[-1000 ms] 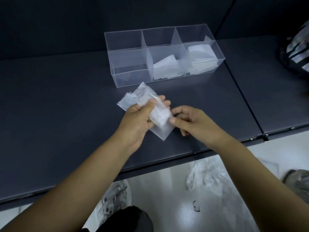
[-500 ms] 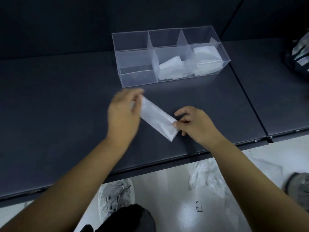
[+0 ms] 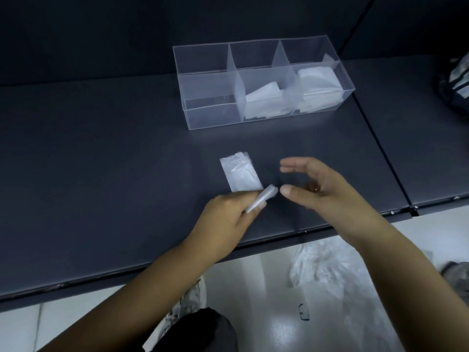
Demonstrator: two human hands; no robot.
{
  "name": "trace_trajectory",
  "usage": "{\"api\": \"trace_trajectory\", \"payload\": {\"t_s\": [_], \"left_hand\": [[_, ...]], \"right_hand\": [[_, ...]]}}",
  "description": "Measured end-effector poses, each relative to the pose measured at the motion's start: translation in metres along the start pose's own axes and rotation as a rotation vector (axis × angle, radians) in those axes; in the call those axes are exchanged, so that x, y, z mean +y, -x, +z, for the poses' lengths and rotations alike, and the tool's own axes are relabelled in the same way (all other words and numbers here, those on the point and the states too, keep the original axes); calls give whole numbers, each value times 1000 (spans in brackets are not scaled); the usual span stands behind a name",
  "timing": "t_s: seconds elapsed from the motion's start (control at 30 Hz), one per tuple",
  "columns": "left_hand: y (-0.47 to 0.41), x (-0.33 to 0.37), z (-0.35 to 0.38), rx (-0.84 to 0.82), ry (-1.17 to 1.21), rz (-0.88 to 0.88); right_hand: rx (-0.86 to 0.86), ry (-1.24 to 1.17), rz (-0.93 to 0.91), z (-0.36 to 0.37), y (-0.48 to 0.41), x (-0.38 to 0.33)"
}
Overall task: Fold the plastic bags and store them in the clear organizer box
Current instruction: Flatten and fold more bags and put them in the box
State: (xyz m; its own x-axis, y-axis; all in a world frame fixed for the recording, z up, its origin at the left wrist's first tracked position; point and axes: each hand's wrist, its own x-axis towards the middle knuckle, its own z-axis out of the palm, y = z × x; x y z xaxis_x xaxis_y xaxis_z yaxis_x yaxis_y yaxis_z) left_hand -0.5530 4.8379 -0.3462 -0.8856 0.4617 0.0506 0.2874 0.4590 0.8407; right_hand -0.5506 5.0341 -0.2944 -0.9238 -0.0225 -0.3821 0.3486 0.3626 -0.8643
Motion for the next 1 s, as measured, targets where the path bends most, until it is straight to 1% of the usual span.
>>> {"api": "trace_trajectory", "payload": {"t_s": [0.07,0.1,0.13,0.27,0.37,0.4,0.47,0.53,0.6,0.67,0.7,0.73,0.77,0.83,0.93,1.0], "left_hand": [[-9,-5,-7,-28,83,-83],[-15,-8,-10,-42,109,-132],[-21,-9,-12,-55,129,-182],[-40,-12,-19,-53,264,-347],[-48,-12,-19,-23,481,-498],[-50,-11,-20,-6,527,-532],[-52,-14,-21,78,515,-550],[-48,-15,-23,233,363,-492],[-40,-17,-21,378,12,-293],[-33,-18,-13,383,-334,-48],[-31,-19,-8,343,-442,34],[-30,-21,-3,281,-513,78],[-28,-23,1,209,-564,82],[-25,-28,4,82,-638,17],[-24,-37,2,-14,-726,-72],[-25,-40,1,-67,-761,-89]], "right_hand": [[-132,-15,-13,4,-5,5],[-158,-9,-4,9,-8,8],[-142,3,4,15,-12,10],[61,8,31,33,-28,15],[168,45,67,41,-37,17],[190,68,74,42,-40,17],[211,118,85,45,-44,16],[220,153,101,46,-47,14],[227,190,115,47,-50,11],[232,217,123,49,-52,9],[232,225,126,50,-52,7],[229,230,129,50,-52,6],[229,240,130,50,-52,4],[246,284,122,51,-52,4],[309,350,88,62,-50,7],[386,475,8,73,-46,16]]}}
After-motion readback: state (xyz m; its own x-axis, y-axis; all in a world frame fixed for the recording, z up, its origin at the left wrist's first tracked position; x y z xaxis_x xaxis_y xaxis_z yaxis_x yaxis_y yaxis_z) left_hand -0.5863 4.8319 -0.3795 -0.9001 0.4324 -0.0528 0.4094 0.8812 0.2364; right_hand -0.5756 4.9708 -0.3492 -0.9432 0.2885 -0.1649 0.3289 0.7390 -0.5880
